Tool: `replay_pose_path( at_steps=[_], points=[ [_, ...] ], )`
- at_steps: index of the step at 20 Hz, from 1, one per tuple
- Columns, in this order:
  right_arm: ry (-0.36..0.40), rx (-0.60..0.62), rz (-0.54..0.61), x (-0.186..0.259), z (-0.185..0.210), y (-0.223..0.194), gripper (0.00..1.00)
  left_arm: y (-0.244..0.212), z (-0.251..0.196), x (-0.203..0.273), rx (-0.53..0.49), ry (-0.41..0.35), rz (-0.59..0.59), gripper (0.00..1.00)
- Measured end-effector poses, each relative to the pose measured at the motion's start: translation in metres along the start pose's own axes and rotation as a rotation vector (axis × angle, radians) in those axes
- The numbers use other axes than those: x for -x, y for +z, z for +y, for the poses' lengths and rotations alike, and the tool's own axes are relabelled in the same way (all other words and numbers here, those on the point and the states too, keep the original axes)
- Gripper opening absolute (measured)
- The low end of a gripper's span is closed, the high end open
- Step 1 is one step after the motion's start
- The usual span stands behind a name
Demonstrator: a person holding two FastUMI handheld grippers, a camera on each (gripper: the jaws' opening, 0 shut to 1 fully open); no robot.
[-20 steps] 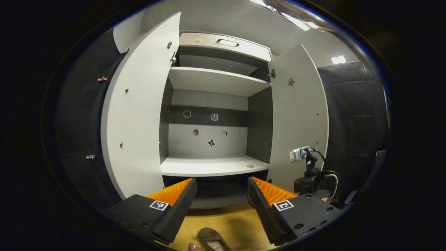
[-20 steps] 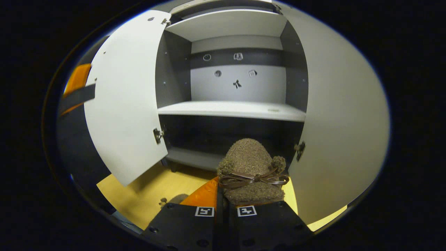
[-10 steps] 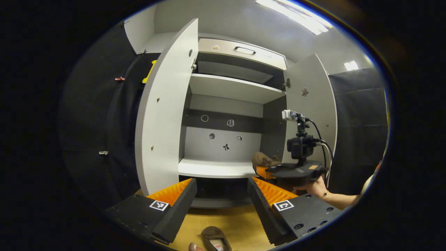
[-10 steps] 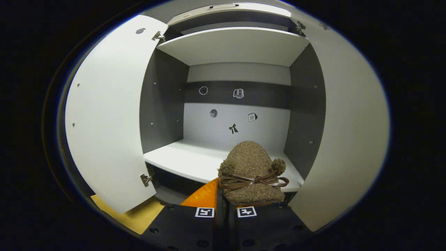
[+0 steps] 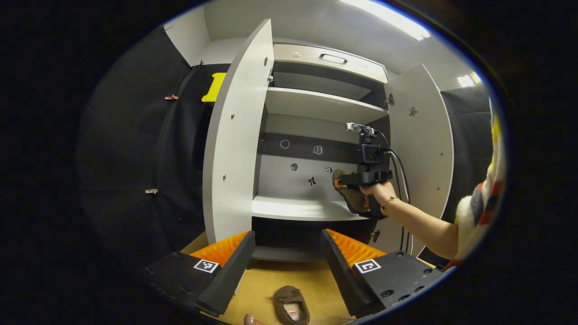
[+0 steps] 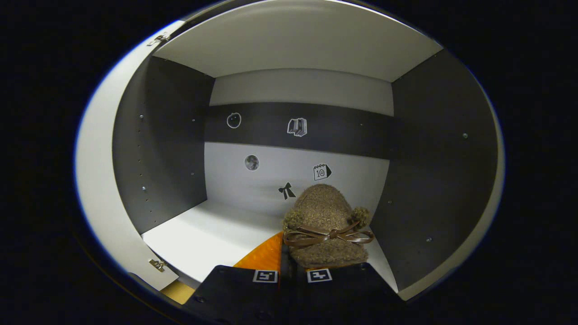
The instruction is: Grab one shoe with the right hand and put it into the shoe cabinet, grab the other shoe with the left hand and put it into the shoe cabinet; then close the right door with the right hand and the left door with the left hand.
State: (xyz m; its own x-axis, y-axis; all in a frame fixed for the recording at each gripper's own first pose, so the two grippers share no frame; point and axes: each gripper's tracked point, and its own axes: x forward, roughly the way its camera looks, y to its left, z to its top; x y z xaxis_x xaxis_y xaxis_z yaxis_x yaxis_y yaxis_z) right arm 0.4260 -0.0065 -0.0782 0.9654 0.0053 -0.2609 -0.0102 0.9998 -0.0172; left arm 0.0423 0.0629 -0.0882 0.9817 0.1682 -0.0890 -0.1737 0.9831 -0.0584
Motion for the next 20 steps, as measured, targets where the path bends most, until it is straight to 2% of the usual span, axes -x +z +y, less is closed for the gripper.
replay_pose_path(
  at_steps=[4,8,9,10,12,14,18,19,20],
  points=[
    [-0.024,-0.008,0.098,-0.053,-0.015,-0.015,0.09,-0.009,0.008,-0.011,0.011,0.024,0.030,0.93],
    [-0.038,-0.045,0.217,-0.083,-0.023,-0.044,0.09,-0.009,0.011,-0.024,0.007,0.036,0.044,0.94],
    [-0.039,-0.049,0.239,-0.089,-0.024,-0.050,0.03,-0.008,0.011,-0.026,0.004,0.037,0.042,0.94],
    [-0.046,-0.048,0.256,-0.093,-0.026,-0.055,0.08,-0.005,0.011,-0.028,0.001,0.040,0.039,0.93],
    [-0.050,-0.061,0.287,-0.099,-0.025,-0.064,0.09,-0.003,0.011,-0.029,0.001,0.046,0.037,0.93],
    [-0.037,-0.067,0.303,-0.096,-0.021,-0.066,0.15,-0.001,0.013,-0.029,0.000,0.056,0.035,0.94],
    [0.002,-0.070,0.303,-0.081,-0.009,-0.061,0.53,0.002,0.013,-0.028,0.006,0.060,0.031,0.93],
    [0.011,-0.072,0.289,-0.075,-0.006,-0.058,0.60,0.002,0.011,-0.028,0.007,0.055,0.030,0.93],
    [0.015,-0.069,0.275,-0.067,-0.004,-0.055,0.77,0.003,0.010,-0.027,0.009,0.052,0.027,0.93]
  ],
)
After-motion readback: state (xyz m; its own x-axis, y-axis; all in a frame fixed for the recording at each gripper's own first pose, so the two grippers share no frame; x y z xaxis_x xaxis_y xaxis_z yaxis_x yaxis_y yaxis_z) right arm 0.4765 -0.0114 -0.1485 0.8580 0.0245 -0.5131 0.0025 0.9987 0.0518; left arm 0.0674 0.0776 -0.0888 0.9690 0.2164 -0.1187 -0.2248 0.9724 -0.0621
